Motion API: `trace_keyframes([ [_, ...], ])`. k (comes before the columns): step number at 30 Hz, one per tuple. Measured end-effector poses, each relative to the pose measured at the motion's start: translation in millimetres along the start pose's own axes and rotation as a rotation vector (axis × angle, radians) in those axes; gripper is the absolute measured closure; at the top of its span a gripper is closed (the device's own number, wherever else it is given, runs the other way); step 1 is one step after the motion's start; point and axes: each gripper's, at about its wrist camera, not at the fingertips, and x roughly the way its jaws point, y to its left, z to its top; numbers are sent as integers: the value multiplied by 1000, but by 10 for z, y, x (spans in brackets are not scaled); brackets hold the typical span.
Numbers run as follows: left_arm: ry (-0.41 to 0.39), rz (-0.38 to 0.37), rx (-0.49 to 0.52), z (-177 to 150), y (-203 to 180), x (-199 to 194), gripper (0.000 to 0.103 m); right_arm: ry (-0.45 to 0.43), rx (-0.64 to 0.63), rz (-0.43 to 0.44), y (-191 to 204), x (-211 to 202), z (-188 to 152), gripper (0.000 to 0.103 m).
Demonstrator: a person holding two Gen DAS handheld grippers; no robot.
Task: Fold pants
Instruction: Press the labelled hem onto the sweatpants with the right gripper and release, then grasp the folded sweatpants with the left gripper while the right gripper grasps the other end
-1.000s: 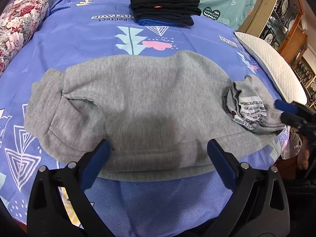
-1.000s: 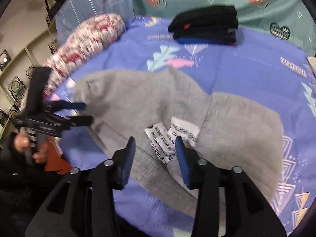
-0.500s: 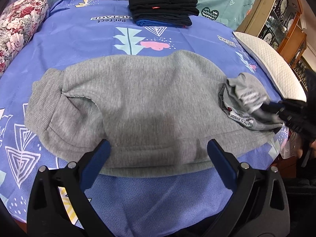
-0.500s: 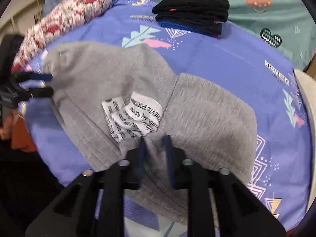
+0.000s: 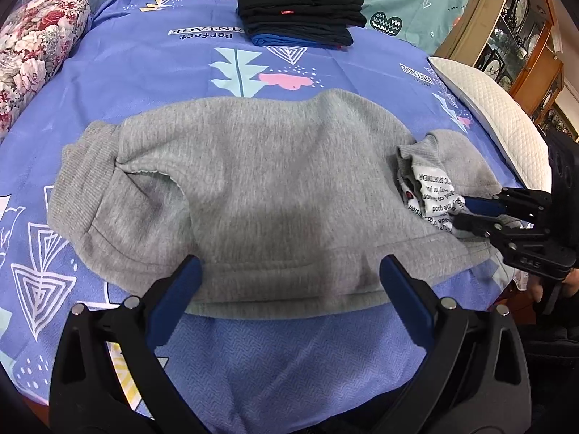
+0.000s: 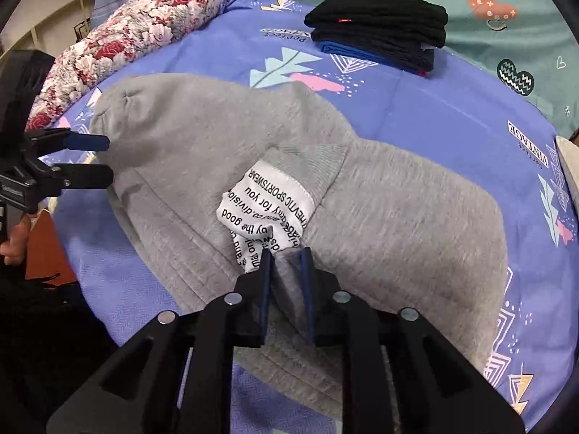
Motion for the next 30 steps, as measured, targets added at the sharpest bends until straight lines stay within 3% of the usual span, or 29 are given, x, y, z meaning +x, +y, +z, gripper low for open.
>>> trace_keyframes([
  [2, -3, -2, 0, 4, -7, -2, 3, -3, 4, 44, -27, -81, -3, 69],
  [8, -2, -3, -1, 1, -9, 2, 3, 41, -97, -32, 129, -26, -70, 63],
  [11, -2, -3, 1, 11, -3, -1, 3, 82, -143, -75, 182, 97, -85, 55],
  [13, -6, -1, -2, 9, 18, -25, 3, 79, -144, -83, 183, 102, -60, 58],
  [14, -10, -1, -7, 6, 37, -45, 3, 78, -129, -84, 153, 97, -43, 71],
  [15, -16, -1, -12, 6, 59, -73, 3, 75, -117, -76, 120, 81, -26, 77],
  [19, -79, -23, -65, 5, 221, -340, 3, -21, -31, -9, -79, -243, 153, 80],
  [22, -113, -73, -165, 14, 498, -575, 3, -130, -3, 20, -115, -572, 356, 80],
  [24, -113, -96, -260, -8, 737, -650, 3, -127, -63, 33, -6, -582, 450, 80],
  [26, -102, -87, -358, -82, 994, -668, 3, -45, -110, 40, 137, -294, 427, 80],
  [28, -82, -77, -445, -165, 1207, -633, 3, 83, -147, 8, 242, 139, 256, 73],
  [30, -61, -103, -540, -234, 1428, -540, 3, 76, -185, -27, 327, 254, 121, 65],
])
